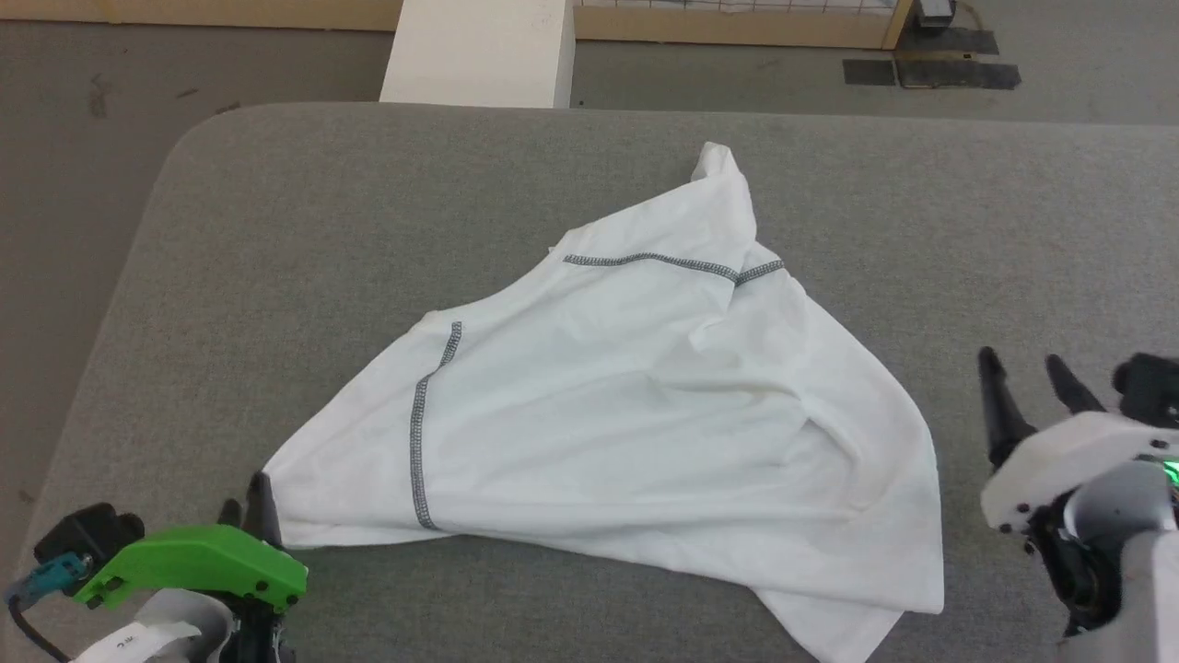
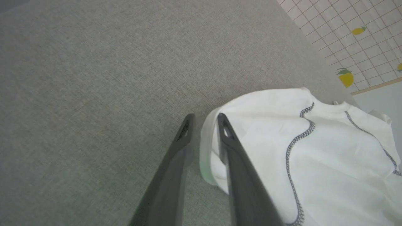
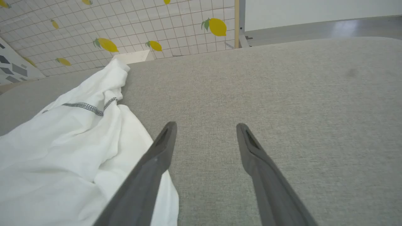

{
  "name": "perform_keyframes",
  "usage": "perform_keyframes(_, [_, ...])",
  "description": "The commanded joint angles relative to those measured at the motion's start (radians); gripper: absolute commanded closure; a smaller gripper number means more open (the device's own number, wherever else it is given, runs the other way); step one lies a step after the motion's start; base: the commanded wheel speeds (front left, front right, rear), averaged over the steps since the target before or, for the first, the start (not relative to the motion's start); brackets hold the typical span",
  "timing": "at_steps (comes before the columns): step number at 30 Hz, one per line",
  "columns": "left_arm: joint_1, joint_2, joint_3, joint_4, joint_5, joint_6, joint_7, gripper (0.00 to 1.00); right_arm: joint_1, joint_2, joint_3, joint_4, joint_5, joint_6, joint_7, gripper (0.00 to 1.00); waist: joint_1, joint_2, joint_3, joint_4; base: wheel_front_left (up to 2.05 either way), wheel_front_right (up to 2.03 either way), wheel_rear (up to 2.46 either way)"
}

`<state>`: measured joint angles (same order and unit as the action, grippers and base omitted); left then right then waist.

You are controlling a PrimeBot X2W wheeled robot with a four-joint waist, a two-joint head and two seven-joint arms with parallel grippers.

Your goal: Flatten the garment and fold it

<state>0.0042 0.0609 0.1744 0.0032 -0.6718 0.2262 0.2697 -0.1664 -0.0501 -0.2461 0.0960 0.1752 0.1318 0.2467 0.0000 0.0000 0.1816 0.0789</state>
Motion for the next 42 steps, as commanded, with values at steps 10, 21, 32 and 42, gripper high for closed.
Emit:
perform_keyframes(10, [-0.073, 0.054, -0.075, -0.045, 0.236, -0.134, -0.46, 0.0, -0.345, 0.0, 0.23, 0.269, -0.1, -0.001, 0.254, 0.0, 0.0, 0.0, 0.051, 0.052, 0.0, 0.0, 0.0])
perform_keyframes(21, [-0.115, 0.012, -0.142, -0.065, 0.368, -0.186, -0.531, 0.0, -0.59, -0.005, 0.231, 0.576, -0.296, -0.001, 0.347, 0.0, 0.0, 0.0, 0.133, 0.145, 0.0, 0.0, 0.0])
perform_keyframes(32, [-0.113, -0.008, -0.145, -0.071, 0.385, -0.206, -0.531, 0.0, -0.637, -0.002, 0.224, 0.681, -0.25, -0.001, 0.169, 1.0, 0.0, 0.0, 0.133, 0.129, 0.0, 0.0, 0.0])
perform_keyframes(42, [-0.084, -0.01, -0.153, -0.063, 0.382, -0.207, -0.531, 0.0, -0.531, -0.042, 0.083, 0.455, -0.185, -0.001, -0.019, 1.0, 0.0, 0.0, 0.043, 0.047, 0.0, 0.0, 0.0])
